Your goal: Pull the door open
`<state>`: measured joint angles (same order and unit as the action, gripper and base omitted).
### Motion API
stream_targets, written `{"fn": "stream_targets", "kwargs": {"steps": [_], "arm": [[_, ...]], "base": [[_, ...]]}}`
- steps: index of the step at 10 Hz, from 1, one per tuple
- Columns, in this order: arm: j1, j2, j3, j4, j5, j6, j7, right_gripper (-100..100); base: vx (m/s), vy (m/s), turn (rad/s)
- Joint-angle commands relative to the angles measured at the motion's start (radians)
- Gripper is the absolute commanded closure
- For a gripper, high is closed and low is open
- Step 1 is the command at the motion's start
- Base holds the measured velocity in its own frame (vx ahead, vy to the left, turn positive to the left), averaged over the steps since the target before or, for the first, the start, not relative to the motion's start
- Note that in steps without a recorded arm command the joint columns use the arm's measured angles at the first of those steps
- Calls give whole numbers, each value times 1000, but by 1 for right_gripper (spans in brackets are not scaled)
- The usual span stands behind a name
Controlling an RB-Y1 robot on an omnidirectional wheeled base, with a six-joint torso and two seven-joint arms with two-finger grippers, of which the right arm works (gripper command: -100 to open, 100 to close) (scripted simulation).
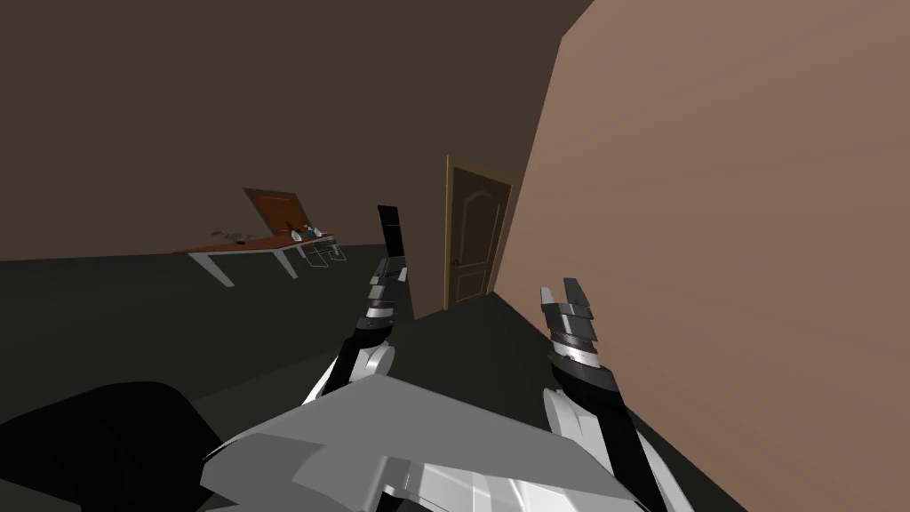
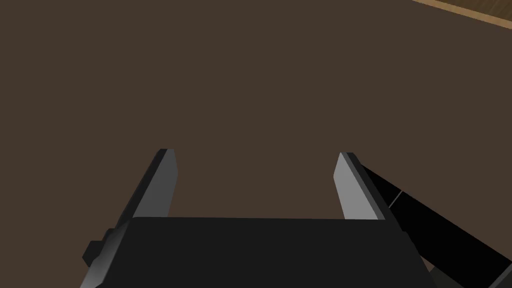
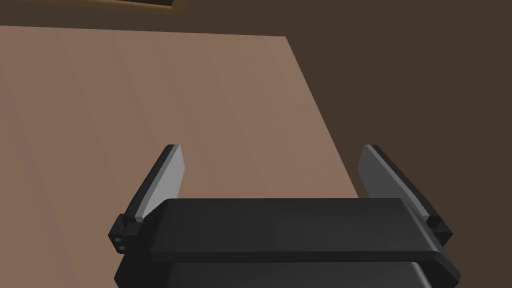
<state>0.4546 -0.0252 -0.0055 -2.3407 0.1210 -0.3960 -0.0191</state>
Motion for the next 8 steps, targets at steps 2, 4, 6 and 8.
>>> {"fn": "stream_targets", "kwargs": {"steps": [2,4,6,8], "arm": [[-18,-9,-2,47,-9,-8,-1,-100],[-36,-18,-5,93,-19,-16,-2,-100],[-53,-26,-7,137,-27,-23,-3,-100],[-71,-34,-9,182,-36,-31,-4,-100]], "base": [[52,-5,120],[77,-13,101],[80,-19,113],[69,-17,105]]}}
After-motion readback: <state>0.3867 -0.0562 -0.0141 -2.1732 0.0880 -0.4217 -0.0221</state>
